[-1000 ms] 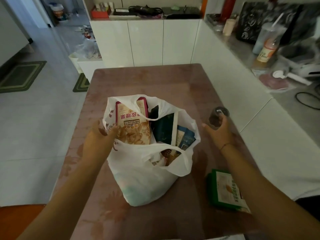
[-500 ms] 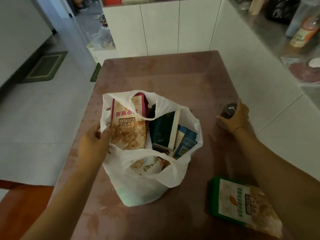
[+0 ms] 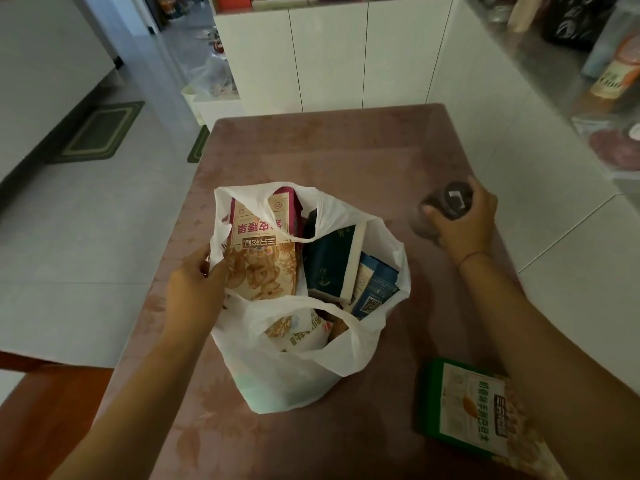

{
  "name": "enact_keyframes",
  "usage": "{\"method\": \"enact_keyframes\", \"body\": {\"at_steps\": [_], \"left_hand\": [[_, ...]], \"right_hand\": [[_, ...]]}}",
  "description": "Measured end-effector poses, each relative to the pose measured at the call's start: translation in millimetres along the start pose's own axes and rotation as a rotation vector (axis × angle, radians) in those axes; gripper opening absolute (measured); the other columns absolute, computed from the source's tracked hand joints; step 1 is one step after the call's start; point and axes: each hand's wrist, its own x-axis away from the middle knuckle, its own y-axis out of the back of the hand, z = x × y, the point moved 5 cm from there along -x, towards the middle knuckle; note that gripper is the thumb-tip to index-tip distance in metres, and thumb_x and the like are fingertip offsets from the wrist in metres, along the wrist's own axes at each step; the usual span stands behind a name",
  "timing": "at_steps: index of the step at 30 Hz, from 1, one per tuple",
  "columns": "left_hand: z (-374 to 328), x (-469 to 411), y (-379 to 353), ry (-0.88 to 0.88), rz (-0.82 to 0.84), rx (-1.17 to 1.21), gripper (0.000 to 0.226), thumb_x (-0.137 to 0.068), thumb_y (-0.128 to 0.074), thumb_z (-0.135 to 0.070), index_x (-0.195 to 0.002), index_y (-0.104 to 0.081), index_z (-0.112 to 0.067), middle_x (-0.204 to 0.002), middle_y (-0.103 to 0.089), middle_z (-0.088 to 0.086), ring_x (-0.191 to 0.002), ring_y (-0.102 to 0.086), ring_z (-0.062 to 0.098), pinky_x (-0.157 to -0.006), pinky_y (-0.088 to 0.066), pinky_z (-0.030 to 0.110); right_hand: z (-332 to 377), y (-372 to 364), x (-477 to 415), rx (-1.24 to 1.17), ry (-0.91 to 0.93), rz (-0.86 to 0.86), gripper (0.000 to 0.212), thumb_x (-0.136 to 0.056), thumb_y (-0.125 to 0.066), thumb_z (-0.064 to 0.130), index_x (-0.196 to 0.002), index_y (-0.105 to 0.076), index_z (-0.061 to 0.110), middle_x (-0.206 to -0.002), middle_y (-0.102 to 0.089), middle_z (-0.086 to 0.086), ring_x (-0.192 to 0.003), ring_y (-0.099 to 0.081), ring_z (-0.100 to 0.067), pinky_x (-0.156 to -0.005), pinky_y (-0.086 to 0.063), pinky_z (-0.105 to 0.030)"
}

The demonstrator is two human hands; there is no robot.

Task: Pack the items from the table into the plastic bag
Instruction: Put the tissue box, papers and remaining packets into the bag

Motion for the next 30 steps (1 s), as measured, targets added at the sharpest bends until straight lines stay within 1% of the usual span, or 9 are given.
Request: {"method": "enact_keyframes", "body": {"at_steps": [4,7,9,12,14,16,21,25,30], "left_hand": [[3.2,-1.2,6.9,-0.002,-0.004,0.019,0.025,-0.096,-0.044,-0.014,-0.097,-0.066,-0.004,-0.086,-0.068,0.019,-0.077,-0.063,0.038,-0.068,-0.053,0.035],[9.0,-3.7,11.9,0.007,0.008,0.031,0.027,-0.095,-0.043,-0.015,-0.095,-0.067,-0.003,-0.087,-0.070,0.018,-0.082,-0.065,0.040,-0.072,-0.056,0.044],[12.1,-6.3,15.5,0.017,0.014,0.034,0.029,-0.095,-0.043,-0.019,-0.093,-0.066,-0.001,-0.086,-0.070,0.019,-0.082,-0.065,0.041,-0.071,-0.056,0.048],[13.9,-10.0,18.6,0.034,0.029,0.068,0.029,-0.096,-0.044,-0.020,-0.094,-0.068,-0.005,-0.085,-0.070,0.015,-0.076,-0.066,0.034,-0.070,-0.057,0.042],[14.5,-11.3,19.1,0.039,0.039,0.071,0.029,-0.098,-0.044,-0.024,-0.101,-0.069,-0.010,-0.091,-0.071,0.008,-0.078,-0.067,0.028,-0.075,-0.056,0.036],[16.2,-12.7,18.2,0.031,0.050,0.077,0.030,-0.099,-0.043,-0.025,-0.107,-0.068,-0.011,-0.097,-0.071,0.007,-0.082,-0.067,0.028,-0.077,-0.056,0.038],[16.6,-15.1,19.2,-0.002,0.049,0.088,0.029,-0.098,-0.043,-0.019,-0.104,-0.068,-0.006,-0.093,-0.071,0.012,-0.080,-0.066,0.030,-0.075,-0.058,0.041],[14.8,-16.8,17.3,-0.031,0.053,0.071,0.028,-0.098,-0.041,-0.014,-0.099,-0.066,-0.003,-0.087,-0.068,0.012,-0.067,-0.060,0.022,-0.057,-0.046,0.020],[16.8,-19.5,15.1,-0.050,0.064,0.088,0.030,-0.098,-0.039,-0.016,-0.100,-0.067,-0.006,-0.084,-0.069,0.012,-0.072,-0.062,0.028,-0.061,-0.049,0.025]], "right_hand": [[93.1,-9.1,44.1,-0.228,0.145,0.164,0.076,-0.073,-0.075,0.026,-0.137,-0.036,0.024,-0.136,-0.039,-0.001,-0.113,-0.043,-0.006,-0.081,-0.042,-0.012],[129.7,-34.2,92.8,-0.344,0.213,0.408,0.075,-0.069,-0.075,0.038,-0.134,-0.039,0.030,-0.134,-0.044,0.002,-0.116,-0.050,-0.009,-0.087,-0.052,-0.023],[137.7,-53.4,122.2,-0.361,0.197,0.553,0.071,-0.071,-0.076,0.038,-0.133,-0.041,0.030,-0.131,-0.048,0.006,-0.114,-0.053,-0.007,-0.085,-0.054,-0.022],[137.4,-84.4,154.0,-0.317,0.110,0.754,0.057,-0.080,-0.069,0.035,-0.130,-0.044,0.028,-0.117,-0.053,0.016,-0.104,-0.055,-0.002,-0.079,-0.053,-0.015],[132.1,-105.0,165.5,-0.227,0.040,0.853,0.052,-0.084,-0.062,0.041,-0.131,-0.044,0.025,-0.123,-0.055,0.004,-0.112,-0.055,-0.014,-0.085,-0.052,-0.022],[129.7,-119.4,169.1,-0.127,0.032,0.853,0.050,-0.088,-0.055,0.047,-0.130,-0.047,0.022,-0.130,-0.052,-0.005,-0.119,-0.053,-0.022,-0.090,-0.049,-0.028],[142.1,-121.6,164.6,0.169,0.321,0.643,0.064,-0.085,-0.055,0.051,-0.140,-0.036,0.025,-0.146,-0.031,-0.003,-0.133,-0.031,-0.023,-0.110,-0.031,-0.042],[135.9,-133.0,180.1,0.141,0.407,0.917,0.075,-0.080,-0.065,0.048,-0.142,-0.030,0.028,-0.151,-0.026,-0.002,-0.138,-0.026,-0.024,-0.114,-0.028,-0.048],[123.1,-157.8,191.5,0.376,0.442,0.954,0.052,-0.087,-0.062,0.035,-0.134,-0.042,0.025,-0.147,-0.034,-0.005,-0.138,-0.026,-0.030,-0.114,-0.023,-0.053]]}}
